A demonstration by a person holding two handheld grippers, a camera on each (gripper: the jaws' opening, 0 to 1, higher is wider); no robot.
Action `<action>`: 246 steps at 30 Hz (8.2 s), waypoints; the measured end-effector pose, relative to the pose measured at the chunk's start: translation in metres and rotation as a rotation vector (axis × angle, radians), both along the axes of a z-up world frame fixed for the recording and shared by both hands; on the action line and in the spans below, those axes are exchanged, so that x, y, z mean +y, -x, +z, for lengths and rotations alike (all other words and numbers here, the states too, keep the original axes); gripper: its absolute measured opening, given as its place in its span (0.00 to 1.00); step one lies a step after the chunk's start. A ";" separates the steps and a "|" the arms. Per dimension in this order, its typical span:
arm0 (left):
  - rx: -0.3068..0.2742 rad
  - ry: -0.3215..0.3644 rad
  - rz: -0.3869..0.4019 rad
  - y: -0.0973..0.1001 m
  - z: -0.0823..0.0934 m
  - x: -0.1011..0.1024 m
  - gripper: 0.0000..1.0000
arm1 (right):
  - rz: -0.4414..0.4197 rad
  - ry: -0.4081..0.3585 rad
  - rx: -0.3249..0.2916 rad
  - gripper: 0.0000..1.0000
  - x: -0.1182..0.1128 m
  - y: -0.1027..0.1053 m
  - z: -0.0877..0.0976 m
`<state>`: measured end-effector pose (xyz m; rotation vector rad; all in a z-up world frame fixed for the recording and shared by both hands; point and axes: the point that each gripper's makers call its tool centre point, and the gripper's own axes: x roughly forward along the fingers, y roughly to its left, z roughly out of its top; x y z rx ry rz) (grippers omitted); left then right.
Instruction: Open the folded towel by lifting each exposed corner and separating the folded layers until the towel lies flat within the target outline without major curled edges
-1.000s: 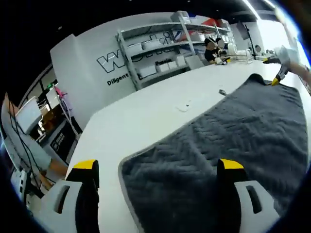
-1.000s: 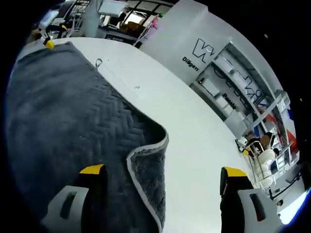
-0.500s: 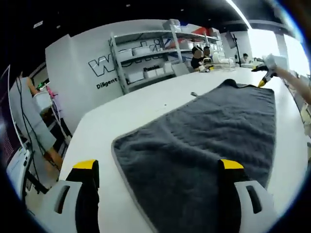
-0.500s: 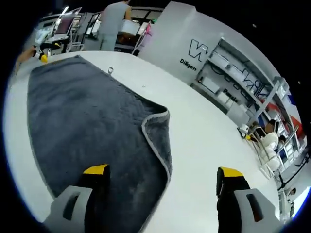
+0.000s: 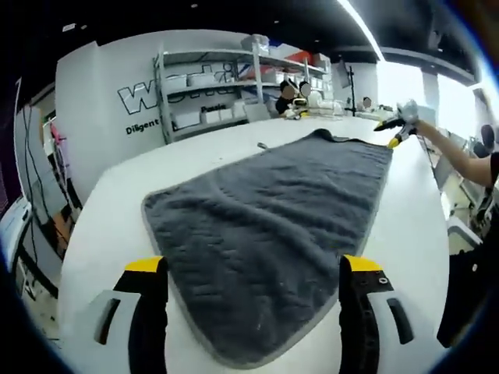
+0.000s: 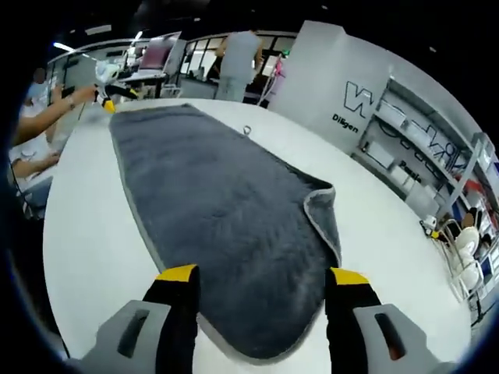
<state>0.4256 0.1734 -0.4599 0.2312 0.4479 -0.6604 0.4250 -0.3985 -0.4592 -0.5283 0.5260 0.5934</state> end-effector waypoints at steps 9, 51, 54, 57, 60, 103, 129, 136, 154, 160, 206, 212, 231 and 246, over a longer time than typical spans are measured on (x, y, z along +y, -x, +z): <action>0.060 -0.028 -0.047 0.016 -0.025 0.001 0.51 | 0.060 -0.058 0.109 0.36 0.018 0.015 -0.022; 0.143 -0.033 -0.110 0.059 -0.037 0.021 0.07 | 0.116 -0.144 0.272 0.02 0.035 0.076 -0.041; 0.150 -0.021 -0.114 0.069 -0.037 0.024 0.07 | 0.143 -0.116 0.288 0.02 0.038 0.086 -0.041; 0.158 -0.015 -0.115 0.077 -0.037 0.027 0.07 | 0.164 -0.097 0.299 0.02 0.041 0.095 -0.041; 0.165 -0.013 -0.118 0.088 -0.037 0.028 0.07 | 0.183 -0.074 0.307 0.02 0.043 0.103 -0.041; -0.044 0.236 0.000 0.090 0.006 0.007 0.94 | -0.153 -0.046 -0.035 0.31 0.051 -0.038 0.000; -0.075 0.293 -0.023 0.096 0.012 -0.012 0.98 | -0.368 0.159 -0.190 0.00 -0.012 -0.101 0.022; -0.081 0.283 -0.028 0.097 0.013 -0.021 0.98 | -0.393 0.309 -0.200 0.00 -0.038 -0.129 0.017; -0.057 0.279 -0.012 0.099 0.018 -0.030 0.99 | -0.464 0.280 -0.146 0.52 -0.062 -0.115 -0.004; -0.043 0.273 0.021 0.097 0.017 -0.031 0.99 | -0.442 0.179 -0.064 0.73 -0.056 -0.073 -0.003; -0.093 0.226 0.182 0.169 0.036 -0.011 0.99 | -0.279 -0.260 -0.037 0.99 0.032 0.182 0.001; -0.090 0.238 0.198 0.180 0.038 0.000 0.99 | -0.299 -0.259 -0.057 0.99 0.032 0.185 0.007; -0.064 0.240 0.169 0.196 0.031 -0.001 0.99 | -0.299 -0.286 -0.091 0.99 0.035 0.199 0.019; -0.062 0.238 0.163 0.198 0.029 -0.004 0.99 | -0.298 -0.290 -0.099 0.99 0.034 0.200 0.021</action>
